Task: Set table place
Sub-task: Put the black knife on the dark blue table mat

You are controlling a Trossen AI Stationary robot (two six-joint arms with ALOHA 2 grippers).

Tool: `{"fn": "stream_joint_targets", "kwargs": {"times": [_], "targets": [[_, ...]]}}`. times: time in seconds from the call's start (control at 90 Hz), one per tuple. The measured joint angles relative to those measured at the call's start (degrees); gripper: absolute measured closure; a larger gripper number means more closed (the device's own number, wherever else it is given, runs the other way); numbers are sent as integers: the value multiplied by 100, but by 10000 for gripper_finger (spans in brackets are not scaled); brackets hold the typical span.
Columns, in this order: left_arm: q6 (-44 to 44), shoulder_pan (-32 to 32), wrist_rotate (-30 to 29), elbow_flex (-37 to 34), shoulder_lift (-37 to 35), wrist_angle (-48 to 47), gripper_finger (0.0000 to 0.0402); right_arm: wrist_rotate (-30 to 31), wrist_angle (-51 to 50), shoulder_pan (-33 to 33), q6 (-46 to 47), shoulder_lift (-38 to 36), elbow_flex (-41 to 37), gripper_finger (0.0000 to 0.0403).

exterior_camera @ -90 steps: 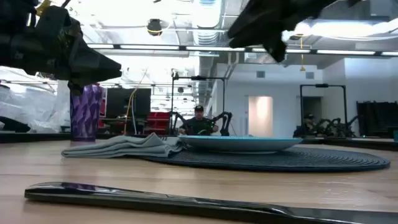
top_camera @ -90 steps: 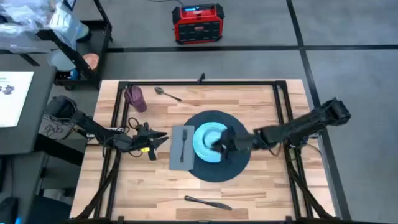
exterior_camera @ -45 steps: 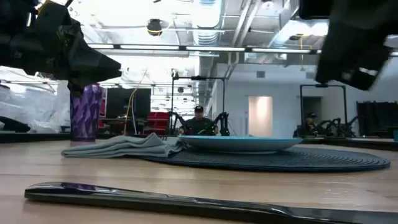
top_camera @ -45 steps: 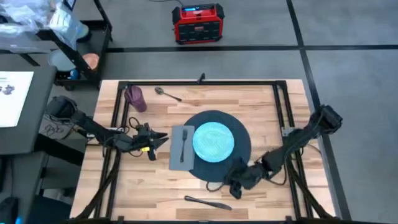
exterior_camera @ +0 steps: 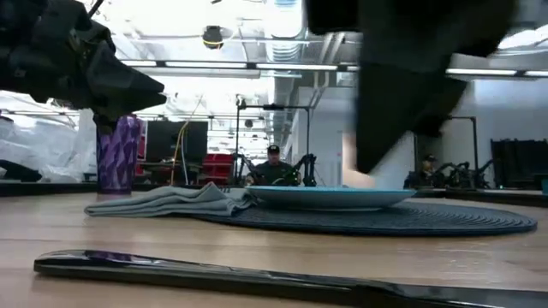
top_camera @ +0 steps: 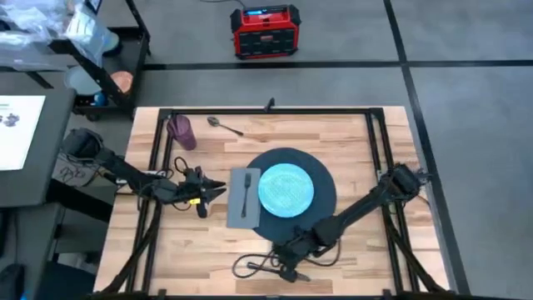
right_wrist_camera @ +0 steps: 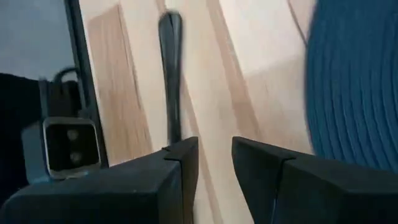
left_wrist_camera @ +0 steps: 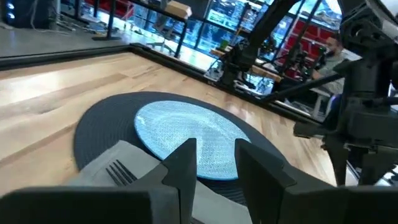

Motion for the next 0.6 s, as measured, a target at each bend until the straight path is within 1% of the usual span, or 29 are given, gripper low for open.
{"fn": "stream_joint_targets", "kwargs": {"times": [0.122, 0.378, 0.5, 0.6], "targets": [[0, 0, 138, 0, 0, -27, 309, -53, -388, -3, -28, 353, 677, 317], [-148, 0, 317, 0, 2, -153, 309, -332, -1691, 58, -103, 1229, 2208, 317], [-272, 0, 489, 0, 0, -190, 309, -349, -2162, 133, -220, 1644, 2842, 317], [-321, -23, 614, 0, 2, -216, 309, -368, -2741, 183, -257, 1927, 3225, 317]]}}
